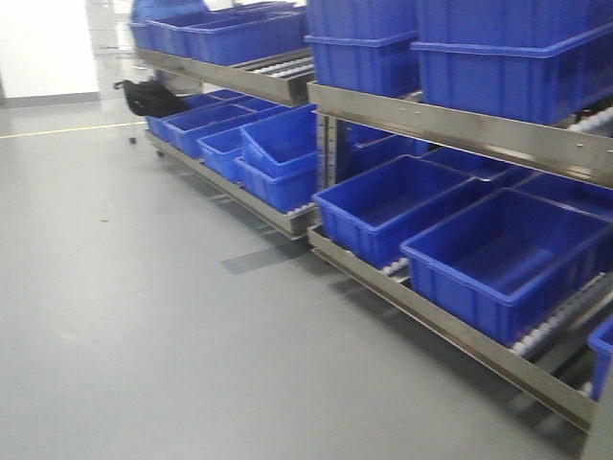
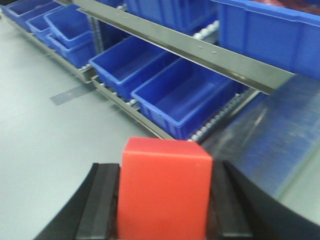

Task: Sort and place red and blue blocks on shelf
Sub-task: 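Drive the base away from the table holding both cubes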

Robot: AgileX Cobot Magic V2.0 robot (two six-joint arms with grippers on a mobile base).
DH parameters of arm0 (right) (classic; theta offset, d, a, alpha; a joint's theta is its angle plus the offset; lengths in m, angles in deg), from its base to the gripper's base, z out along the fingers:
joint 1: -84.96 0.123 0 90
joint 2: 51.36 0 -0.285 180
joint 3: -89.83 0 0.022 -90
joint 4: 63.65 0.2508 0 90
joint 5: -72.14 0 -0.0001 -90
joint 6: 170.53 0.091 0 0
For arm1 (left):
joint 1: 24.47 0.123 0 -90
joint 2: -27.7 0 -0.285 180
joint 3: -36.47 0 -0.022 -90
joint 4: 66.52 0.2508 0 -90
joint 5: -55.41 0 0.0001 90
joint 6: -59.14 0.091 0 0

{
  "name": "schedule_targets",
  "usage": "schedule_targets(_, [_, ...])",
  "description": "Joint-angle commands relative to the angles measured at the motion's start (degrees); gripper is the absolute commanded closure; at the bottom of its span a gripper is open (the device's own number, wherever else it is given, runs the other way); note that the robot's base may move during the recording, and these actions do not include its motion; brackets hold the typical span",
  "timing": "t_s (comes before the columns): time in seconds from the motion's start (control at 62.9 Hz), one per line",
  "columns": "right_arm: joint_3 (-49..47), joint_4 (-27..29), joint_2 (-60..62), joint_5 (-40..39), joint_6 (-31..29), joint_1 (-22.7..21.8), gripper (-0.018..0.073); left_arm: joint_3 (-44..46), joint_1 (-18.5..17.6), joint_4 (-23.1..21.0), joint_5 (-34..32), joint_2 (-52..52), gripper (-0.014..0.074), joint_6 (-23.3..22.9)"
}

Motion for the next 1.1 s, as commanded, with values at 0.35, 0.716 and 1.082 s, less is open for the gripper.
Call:
schedule_targets(0.35, [-1.6,-0.7,0.0,-5.2,-0.4,-0.5,0.0505,1.7,0.2,0.4,-4.8,-0.1,0.0463,-0.4])
schedule_targets(0.716, [-1.6,-0.7,0.0,-5.2,-0.4,-0.5,0.0505,1.7,0.2,0.4,-4.8,-0.1,0.0463,-0.4])
schedule_targets(1.082, [-1.6,-0.7,0.0,-5.2,-0.4,-0.5,0.0505,1.7,0.2,0.4,-4.8,-0.1,0.0463,-0.4])
